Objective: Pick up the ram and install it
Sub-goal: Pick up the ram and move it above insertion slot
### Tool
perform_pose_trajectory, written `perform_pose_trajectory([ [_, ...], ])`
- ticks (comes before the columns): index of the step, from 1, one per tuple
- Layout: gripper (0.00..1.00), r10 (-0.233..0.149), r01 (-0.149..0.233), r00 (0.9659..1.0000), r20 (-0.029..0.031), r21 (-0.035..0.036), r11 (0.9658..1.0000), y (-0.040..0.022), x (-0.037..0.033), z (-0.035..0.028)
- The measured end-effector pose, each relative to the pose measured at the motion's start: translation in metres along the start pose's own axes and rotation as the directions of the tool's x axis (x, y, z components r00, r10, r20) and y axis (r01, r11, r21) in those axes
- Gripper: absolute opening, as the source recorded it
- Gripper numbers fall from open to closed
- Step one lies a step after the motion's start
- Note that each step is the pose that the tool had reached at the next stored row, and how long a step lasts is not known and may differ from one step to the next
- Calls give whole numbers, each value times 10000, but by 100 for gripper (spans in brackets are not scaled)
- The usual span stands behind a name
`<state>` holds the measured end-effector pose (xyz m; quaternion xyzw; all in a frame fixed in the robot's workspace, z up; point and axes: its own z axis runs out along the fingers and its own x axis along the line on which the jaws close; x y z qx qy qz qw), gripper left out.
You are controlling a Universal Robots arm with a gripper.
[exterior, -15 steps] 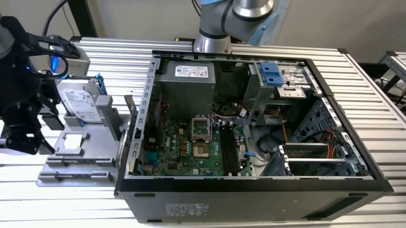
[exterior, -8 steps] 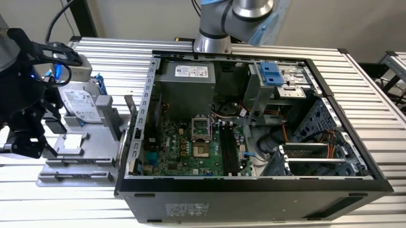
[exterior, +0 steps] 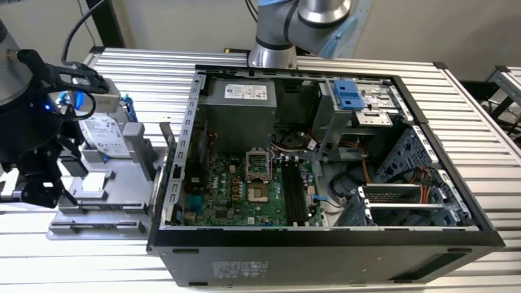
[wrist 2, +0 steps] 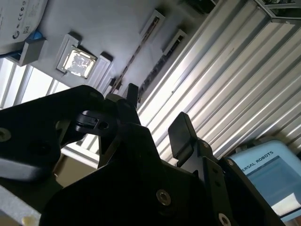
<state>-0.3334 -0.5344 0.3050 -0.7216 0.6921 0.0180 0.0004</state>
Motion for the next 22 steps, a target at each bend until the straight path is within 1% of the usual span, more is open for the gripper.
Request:
perform_pose_trajectory([
  [5, 100, 0, 0, 10000, -5, 0, 10000, 3, 2, 72],
  [11, 100, 10, -10, 10000, -6, 1, 10000, 16, 3, 177],
  [22, 100, 31, -31, 10000, -19, 1, 10000, 17, -34, 360],
])
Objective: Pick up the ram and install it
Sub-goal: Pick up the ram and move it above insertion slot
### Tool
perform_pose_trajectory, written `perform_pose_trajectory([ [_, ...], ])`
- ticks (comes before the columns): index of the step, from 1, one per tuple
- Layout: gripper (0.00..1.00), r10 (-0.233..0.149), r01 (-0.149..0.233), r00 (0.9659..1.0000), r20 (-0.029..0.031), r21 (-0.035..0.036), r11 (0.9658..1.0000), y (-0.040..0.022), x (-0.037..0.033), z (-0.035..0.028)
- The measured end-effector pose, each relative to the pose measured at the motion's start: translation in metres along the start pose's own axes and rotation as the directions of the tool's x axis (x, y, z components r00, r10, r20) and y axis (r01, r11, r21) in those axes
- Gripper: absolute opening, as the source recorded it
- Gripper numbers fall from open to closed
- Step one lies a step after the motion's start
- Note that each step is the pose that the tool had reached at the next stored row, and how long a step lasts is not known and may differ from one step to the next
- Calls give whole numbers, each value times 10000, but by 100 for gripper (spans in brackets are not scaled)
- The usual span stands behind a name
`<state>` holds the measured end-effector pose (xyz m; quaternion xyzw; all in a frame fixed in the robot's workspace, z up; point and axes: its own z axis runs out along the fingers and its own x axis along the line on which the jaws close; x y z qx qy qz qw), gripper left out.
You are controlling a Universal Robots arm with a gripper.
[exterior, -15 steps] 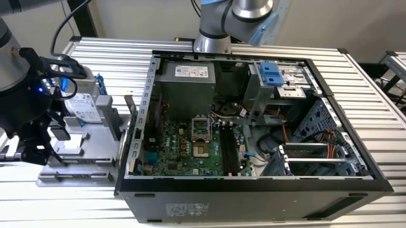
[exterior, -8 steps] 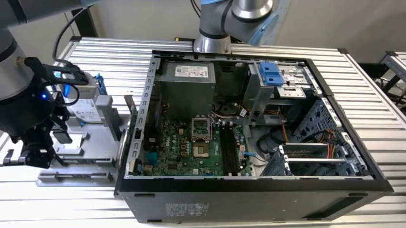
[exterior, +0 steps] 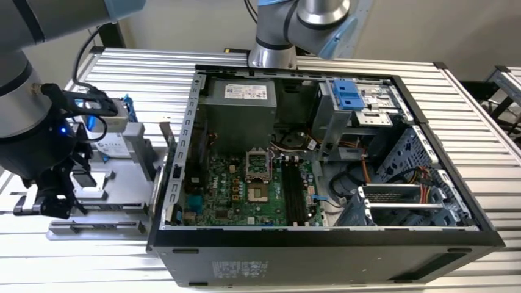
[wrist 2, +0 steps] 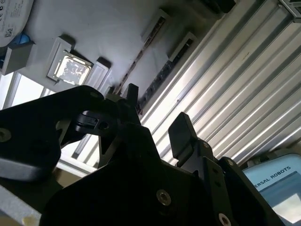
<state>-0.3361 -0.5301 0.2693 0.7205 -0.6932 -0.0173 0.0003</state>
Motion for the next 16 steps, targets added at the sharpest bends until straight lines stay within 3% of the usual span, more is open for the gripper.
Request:
perform_pose_trajectory([
  [16, 100, 152, -152, 9999, -11, 3, 9999, 12, -31, 196],
])
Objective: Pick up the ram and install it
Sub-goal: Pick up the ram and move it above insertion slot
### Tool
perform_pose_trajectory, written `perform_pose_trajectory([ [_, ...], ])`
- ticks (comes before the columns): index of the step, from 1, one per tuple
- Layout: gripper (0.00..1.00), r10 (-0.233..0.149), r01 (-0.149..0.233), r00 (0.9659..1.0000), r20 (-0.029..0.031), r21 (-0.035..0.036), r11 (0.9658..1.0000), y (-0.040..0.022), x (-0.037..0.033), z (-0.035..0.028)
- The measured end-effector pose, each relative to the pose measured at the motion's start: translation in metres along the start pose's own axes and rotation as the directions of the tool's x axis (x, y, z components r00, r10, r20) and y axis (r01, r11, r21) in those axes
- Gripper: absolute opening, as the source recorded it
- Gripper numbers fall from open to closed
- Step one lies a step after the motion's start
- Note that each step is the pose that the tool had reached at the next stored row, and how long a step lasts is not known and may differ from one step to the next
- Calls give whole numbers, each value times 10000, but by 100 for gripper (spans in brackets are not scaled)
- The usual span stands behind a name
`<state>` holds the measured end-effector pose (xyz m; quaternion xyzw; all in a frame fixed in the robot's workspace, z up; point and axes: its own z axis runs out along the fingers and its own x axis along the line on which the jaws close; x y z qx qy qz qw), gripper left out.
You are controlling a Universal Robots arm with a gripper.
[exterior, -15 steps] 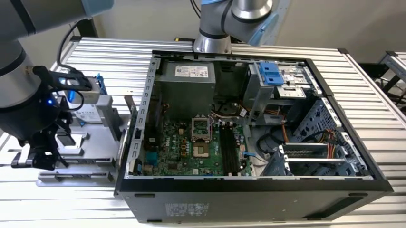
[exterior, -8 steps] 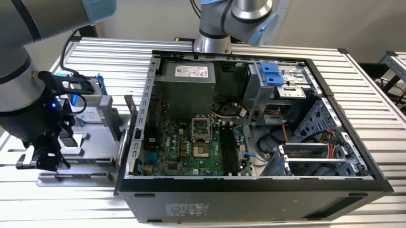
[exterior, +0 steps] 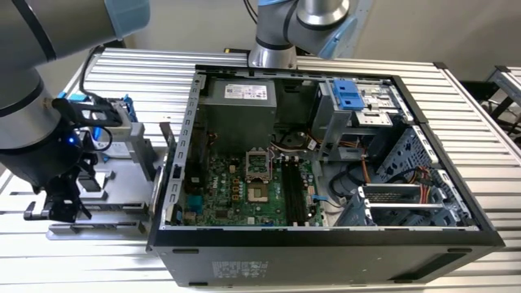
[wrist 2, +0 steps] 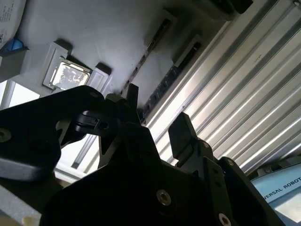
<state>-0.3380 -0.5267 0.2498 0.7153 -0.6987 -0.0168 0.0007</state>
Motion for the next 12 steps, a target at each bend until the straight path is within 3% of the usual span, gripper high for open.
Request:
perform_pose_trajectory([
  [12, 100, 1, -1, 10000, 1, -11, 10000, 9, 19, 137],
])
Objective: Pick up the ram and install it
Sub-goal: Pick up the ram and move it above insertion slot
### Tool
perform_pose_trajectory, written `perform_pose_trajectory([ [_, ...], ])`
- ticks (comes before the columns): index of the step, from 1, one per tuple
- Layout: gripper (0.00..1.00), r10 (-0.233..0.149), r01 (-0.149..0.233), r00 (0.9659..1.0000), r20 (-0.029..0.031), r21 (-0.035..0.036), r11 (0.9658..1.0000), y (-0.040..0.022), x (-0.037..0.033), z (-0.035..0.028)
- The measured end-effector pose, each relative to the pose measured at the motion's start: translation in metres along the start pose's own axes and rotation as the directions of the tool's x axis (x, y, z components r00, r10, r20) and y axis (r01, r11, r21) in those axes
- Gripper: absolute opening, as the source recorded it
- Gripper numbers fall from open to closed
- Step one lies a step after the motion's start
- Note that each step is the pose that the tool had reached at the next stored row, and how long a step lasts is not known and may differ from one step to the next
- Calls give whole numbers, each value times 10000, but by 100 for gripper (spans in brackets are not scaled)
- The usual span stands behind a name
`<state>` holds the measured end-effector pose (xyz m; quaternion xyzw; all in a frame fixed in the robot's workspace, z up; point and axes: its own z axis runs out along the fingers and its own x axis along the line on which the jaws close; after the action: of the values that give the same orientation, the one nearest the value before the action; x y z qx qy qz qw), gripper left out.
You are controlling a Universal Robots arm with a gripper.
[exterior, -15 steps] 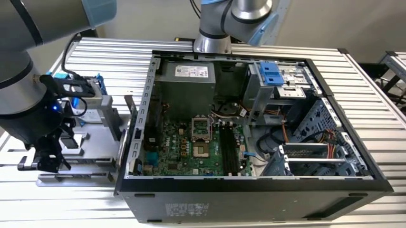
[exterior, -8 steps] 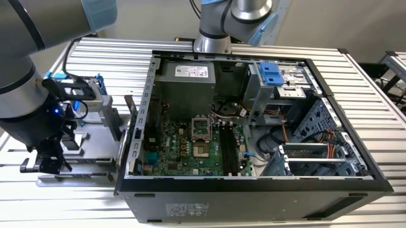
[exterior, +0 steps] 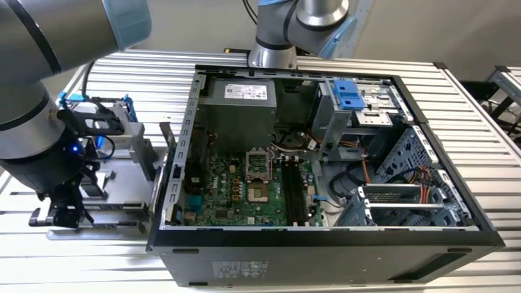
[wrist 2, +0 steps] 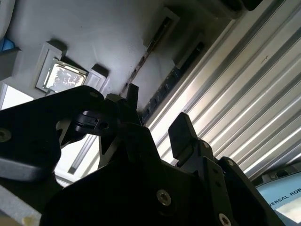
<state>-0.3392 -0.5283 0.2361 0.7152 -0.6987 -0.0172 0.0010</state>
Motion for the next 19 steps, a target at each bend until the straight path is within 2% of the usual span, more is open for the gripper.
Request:
perform_pose_trajectory([
  [11, 100, 48, -48, 10000, 1, -27, 10000, 8, 41, 122],
  [19, 100, 269, -269, 9996, 3, -22, 9996, 15, 54, 210],
])
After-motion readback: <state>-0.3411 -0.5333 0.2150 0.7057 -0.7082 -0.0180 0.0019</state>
